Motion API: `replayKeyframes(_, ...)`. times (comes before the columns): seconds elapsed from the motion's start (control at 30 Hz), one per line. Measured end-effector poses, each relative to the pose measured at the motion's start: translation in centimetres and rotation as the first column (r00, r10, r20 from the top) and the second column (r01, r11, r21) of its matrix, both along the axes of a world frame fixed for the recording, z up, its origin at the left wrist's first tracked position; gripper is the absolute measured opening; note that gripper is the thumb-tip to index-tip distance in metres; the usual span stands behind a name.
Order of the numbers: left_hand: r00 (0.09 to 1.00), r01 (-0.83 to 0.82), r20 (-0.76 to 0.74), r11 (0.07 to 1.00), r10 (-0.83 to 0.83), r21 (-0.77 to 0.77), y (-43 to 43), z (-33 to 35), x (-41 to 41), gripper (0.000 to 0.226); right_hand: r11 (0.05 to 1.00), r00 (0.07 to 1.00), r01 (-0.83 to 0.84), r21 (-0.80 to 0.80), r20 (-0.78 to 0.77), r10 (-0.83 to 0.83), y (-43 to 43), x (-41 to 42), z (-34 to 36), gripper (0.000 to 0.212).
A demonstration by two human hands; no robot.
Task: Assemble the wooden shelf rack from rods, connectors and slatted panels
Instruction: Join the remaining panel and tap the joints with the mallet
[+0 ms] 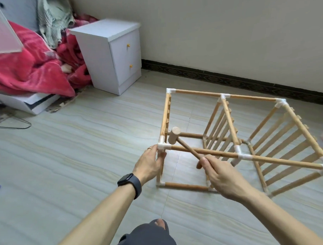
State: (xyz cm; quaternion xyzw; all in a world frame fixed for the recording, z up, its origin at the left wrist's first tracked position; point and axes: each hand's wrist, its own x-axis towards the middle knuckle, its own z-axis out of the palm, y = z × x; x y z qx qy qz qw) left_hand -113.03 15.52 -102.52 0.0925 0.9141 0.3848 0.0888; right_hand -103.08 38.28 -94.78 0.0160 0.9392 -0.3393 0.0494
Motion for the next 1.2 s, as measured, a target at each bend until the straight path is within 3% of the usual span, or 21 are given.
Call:
replayKeyframes(0.17,0.997,-0.077,0.033,0.996,0.076,0.035,0.4,-0.9,0.3,0.027,0.992,0.996,-0.087,0.089,0.044,0.084,-1.0,-1.8,-0.6,0.042)
replayKeyframes(0.43,0.999,-0.047,-0.024,0.997,0.048,0.06,0.1,-1.6,-0.1,0.025,0.957,0.984,-0.174,0.232,0.068,0.162,-2.1,-2.4,-0.1,0.035)
replayKeyframes(0.53,0.998,-0.038,-0.049,0.997,0.041,0.069,-0.1,-1.7,0.0,0.023,0.978,0.959,-0.199,0.061,-0.194,0.207,-2.5,-2.8,1.4,0.034)
replayKeyframes(0.63,0.998,-0.049,-0.027,0.995,0.052,0.085,-0.2,-2.1,-0.2,0.021,0.978,0.872,-0.174,-0.114,-0.48,0.099,-3.0,-2.2,1.7,0.035)
replayKeyframes(0.67,0.998,-0.045,-0.028,0.996,0.048,0.08,-0.1,-2.1,-0.3,0.02,0.985,0.882,-0.149,-0.083,-0.463,0.094,-3.0,-2.1,1.4,0.034)
replayKeyframes(0.77,0.999,-0.039,-0.026,0.997,0.04,0.063,-0.1,-2.2,-0.5,0.023,0.951,0.986,-0.146,0.272,-0.041,0.163,-2.8,-2.2,0.7,0.04)
replayKeyframes(0.9,0.999,-0.032,-0.041,0.995,0.035,0.091,-0.3,-2.5,-0.6,0.026,0.992,0.909,-0.12,0.025,-0.4,0.12,-2.3,-2.1,1.0,0.038)
replayKeyframes(0.93,0.998,-0.03,-0.044,0.996,0.034,0.087,-0.3,-2.5,-0.6,0.027,0.992,0.927,-0.119,0.035,-0.355,0.124,-2.3,-2.2,0.9,0.038)
replayKeyframes(1.0,0.998,-0.036,-0.045,0.997,0.039,0.063,-0.2,-2.7,-0.6,0.027,0.952,0.983,-0.149,0.268,-0.065,0.172,-2.6,-2.2,0.5,0.04)
replayKeyframes(1.03,0.999,-0.034,-0.041,0.998,0.036,0.058,-0.2,-2.6,-0.5,0.027,0.942,0.985,-0.157,0.297,-0.025,0.172,-2.6,-2.1,0.2,0.041)
replayKeyframes(1.13,0.999,-0.02,-0.045,0.997,0.023,0.078,-0.3,-2.5,-0.5,0.028,0.988,0.924,-0.146,0.051,-0.351,0.154,-2.7,-2.1,0.2,0.039)
replayKeyframes(1.2,0.999,-0.027,-0.033,0.997,0.029,0.071,-0.2,-2.5,-0.6,0.026,0.985,0.943,-0.141,0.096,-0.29,0.163,-2.8,-1.9,0.0,0.037)
